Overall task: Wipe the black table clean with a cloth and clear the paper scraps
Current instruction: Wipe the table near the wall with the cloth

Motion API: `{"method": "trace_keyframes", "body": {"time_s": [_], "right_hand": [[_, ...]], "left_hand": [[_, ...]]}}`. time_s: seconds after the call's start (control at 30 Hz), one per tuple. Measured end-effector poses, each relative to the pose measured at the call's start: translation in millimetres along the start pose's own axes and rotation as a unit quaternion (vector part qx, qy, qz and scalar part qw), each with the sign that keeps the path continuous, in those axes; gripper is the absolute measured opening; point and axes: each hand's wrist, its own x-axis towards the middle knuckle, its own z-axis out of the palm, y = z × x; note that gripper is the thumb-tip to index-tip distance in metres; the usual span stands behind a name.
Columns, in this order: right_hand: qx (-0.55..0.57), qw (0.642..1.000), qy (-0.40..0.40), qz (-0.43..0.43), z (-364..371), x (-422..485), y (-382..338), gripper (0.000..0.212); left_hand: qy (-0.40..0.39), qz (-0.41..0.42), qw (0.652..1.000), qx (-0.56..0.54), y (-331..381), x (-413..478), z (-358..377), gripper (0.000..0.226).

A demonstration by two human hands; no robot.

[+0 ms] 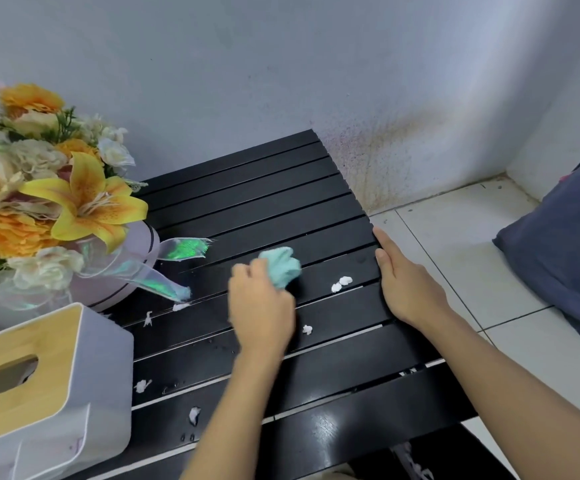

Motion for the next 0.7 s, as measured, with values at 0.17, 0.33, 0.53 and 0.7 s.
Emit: {"method": "trace_keyframes", "body": {"time_s": [0.17,0.33,0.53,0.7], "right_hand": [[0.001,1.000,-0.001,0.003,-1.7,1.2,-1.1,0.046],[0.074,0.997,-0.017,-0.006,-1.6,0.0,1.4,0.045],[0.165,0.985,-0.035,-0.019,0.1,4.4,7.1,0.044],[0.192,0.980,-0.047,-0.033,1.8,9.9,13.9,0.045]], "left_hand": [[-0.249,0.048,0.935,-0.249,40.5,-25.7,-4.6,0.018],[-0.174,-0.031,0.928,-0.327,23.3,35.2,-27.3,0.013],[-0.063,0.075,0.995,0.023,30.1,29.1,18.3,0.053],[-0.150,0.221,0.962,-0.056,30.1,-39.3,8.7,0.063]]}}
